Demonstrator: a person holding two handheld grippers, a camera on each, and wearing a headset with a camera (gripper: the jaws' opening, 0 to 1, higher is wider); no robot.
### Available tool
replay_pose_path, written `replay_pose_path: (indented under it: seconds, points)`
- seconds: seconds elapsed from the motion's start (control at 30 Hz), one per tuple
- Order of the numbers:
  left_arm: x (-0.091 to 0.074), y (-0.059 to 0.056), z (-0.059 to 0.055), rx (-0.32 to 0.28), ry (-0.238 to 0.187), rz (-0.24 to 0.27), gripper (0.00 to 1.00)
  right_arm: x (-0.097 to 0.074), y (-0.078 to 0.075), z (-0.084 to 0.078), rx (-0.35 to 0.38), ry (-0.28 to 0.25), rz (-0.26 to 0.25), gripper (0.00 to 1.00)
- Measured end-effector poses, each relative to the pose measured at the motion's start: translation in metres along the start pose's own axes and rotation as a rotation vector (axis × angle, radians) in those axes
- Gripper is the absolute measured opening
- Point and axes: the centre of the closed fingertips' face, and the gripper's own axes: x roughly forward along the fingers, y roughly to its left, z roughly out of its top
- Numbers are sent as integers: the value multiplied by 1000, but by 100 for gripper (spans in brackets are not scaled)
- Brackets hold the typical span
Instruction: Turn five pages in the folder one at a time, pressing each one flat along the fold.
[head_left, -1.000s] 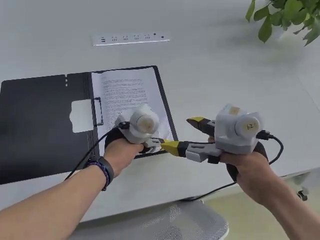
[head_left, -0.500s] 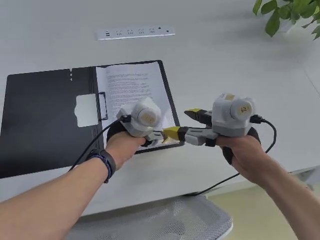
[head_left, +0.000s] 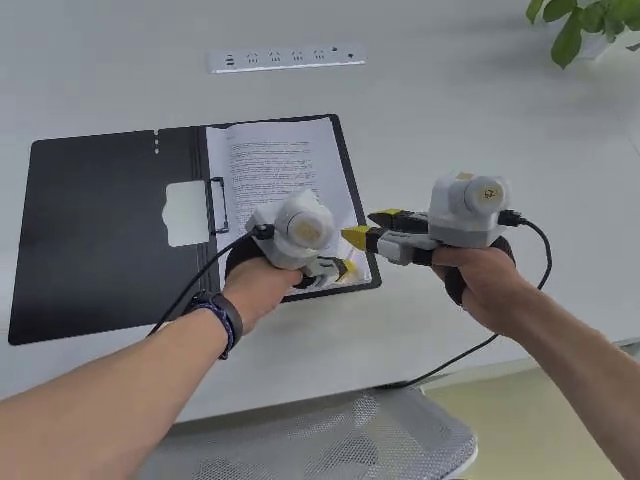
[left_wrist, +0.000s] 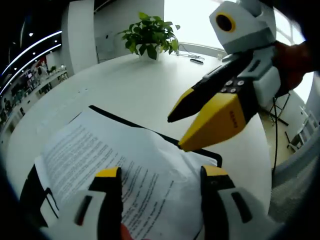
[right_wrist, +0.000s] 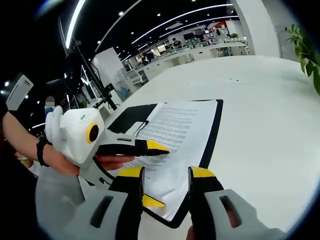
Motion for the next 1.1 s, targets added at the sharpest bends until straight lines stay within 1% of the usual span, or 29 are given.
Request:
replay_pose_path:
  seconds: [0.1,0.23,0.3,0.43,0.5,0.6,0.7,0.8,0.83,0.93,1.0,1.1]
  points:
    - [0,0,0,-1,2,-1,63,6,0,-3,11,12,14,32]
    - [0,0,0,-1,2,-3,63,15,-3,-6,33,25,19,32]
    - [-1,0,0,0,3,-5,63,18,-1,-7,34,30,26,32]
    - [0,-1,0,2,3,-6,64,23,-1,-10,56,34,37,32]
    - [-1,-1,0,4,4,-14,64,24,0,-12,66,39,47,31]
    - [-4,-4,0,-7,7,-34,66,22,0,-18,57,60,53,31]
    - [-8,-7,2,-15,-6,-43,67,16,1,-18,83,45,67,28]
    - [-14,-15,3,-3,-12,-62,68,13,1,-19,105,36,76,24]
    - [-15,-16,3,1,-16,-65,69,11,3,-20,117,37,84,23]
    - [-23,-21,5,7,-26,-69,70,9,10,-25,114,49,108,20]
    - [-26,-22,5,3,-32,-69,71,8,12,-27,119,55,112,18]
    - [-34,-19,2,-27,-39,-58,71,6,15,-27,151,37,116,13]
